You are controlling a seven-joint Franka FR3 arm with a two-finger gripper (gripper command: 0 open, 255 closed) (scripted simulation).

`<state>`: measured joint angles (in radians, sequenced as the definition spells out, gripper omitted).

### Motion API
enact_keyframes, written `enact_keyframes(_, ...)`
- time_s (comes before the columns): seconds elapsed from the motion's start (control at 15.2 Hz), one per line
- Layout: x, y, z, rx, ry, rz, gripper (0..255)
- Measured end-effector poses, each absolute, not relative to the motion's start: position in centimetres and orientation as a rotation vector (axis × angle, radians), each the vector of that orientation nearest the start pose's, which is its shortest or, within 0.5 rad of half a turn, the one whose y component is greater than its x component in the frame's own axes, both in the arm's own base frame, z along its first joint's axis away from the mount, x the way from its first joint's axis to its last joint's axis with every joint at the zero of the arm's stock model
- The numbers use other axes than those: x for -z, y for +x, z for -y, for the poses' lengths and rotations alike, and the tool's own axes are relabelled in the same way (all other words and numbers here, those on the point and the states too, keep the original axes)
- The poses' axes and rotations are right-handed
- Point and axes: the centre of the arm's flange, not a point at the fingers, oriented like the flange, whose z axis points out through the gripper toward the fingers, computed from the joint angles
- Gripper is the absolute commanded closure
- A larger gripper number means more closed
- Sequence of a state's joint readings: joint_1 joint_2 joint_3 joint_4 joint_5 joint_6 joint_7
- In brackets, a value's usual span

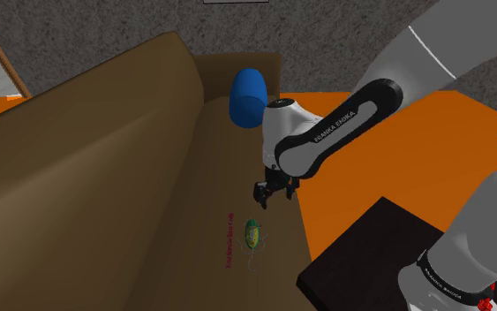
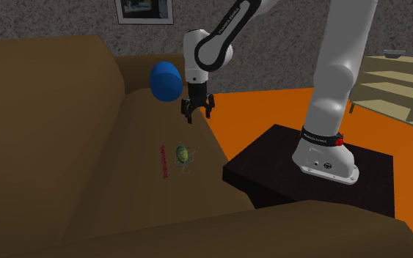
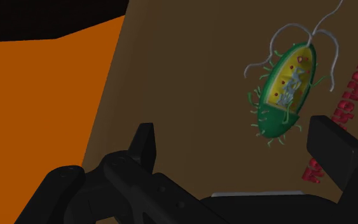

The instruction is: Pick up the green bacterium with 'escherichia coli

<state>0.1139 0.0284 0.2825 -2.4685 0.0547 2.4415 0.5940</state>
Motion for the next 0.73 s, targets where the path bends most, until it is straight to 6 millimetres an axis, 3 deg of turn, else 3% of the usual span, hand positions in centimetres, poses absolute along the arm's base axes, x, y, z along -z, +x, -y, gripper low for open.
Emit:
enact_keyframes(0.53,-19.8,47.9,-23.0,-0.085,-3.099,-0.402,0)
enact_keyframes(0.73,-18.0,48.7,-24.1,-0.082,-3.098,-0.408,0)
